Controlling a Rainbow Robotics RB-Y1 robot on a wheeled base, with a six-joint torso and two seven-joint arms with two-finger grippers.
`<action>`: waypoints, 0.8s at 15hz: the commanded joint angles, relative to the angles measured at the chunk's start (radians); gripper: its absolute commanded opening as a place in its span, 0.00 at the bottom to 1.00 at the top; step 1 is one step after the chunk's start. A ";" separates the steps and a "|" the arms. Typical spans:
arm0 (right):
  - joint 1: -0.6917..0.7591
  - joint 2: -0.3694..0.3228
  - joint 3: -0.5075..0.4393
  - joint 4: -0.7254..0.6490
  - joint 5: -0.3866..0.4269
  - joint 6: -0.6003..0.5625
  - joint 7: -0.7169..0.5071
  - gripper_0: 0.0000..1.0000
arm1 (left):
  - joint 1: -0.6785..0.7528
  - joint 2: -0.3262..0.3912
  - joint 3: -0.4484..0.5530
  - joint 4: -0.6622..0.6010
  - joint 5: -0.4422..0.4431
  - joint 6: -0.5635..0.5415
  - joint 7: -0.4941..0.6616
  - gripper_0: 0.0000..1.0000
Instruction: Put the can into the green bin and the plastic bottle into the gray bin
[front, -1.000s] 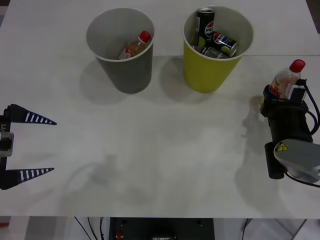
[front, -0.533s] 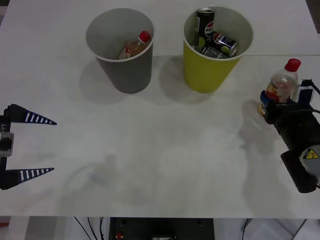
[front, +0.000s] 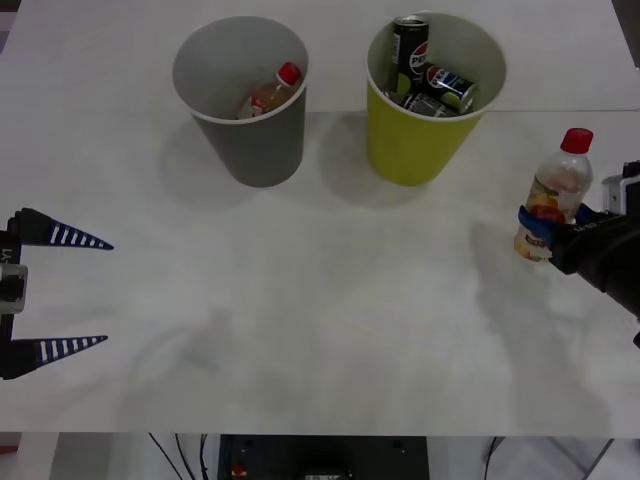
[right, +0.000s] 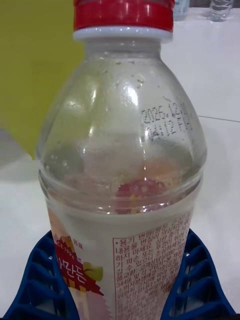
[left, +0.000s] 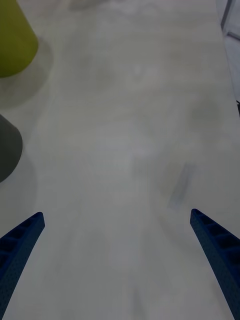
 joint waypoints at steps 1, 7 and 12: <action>0.120 0.000 -0.198 -0.041 -0.001 -0.220 -0.015 0.00 | 0.000 0.000 0.000 0.000 0.000 0.000 0.000 1.00; 0.258 0.009 -0.603 -0.134 0.153 -0.728 -0.378 0.00 | 0.000 0.000 0.000 0.000 0.000 0.000 0.000 1.00; 0.157 0.035 -0.838 -0.315 0.413 -1.156 -0.855 0.00 | 0.000 0.000 0.000 0.000 0.000 0.000 0.000 1.00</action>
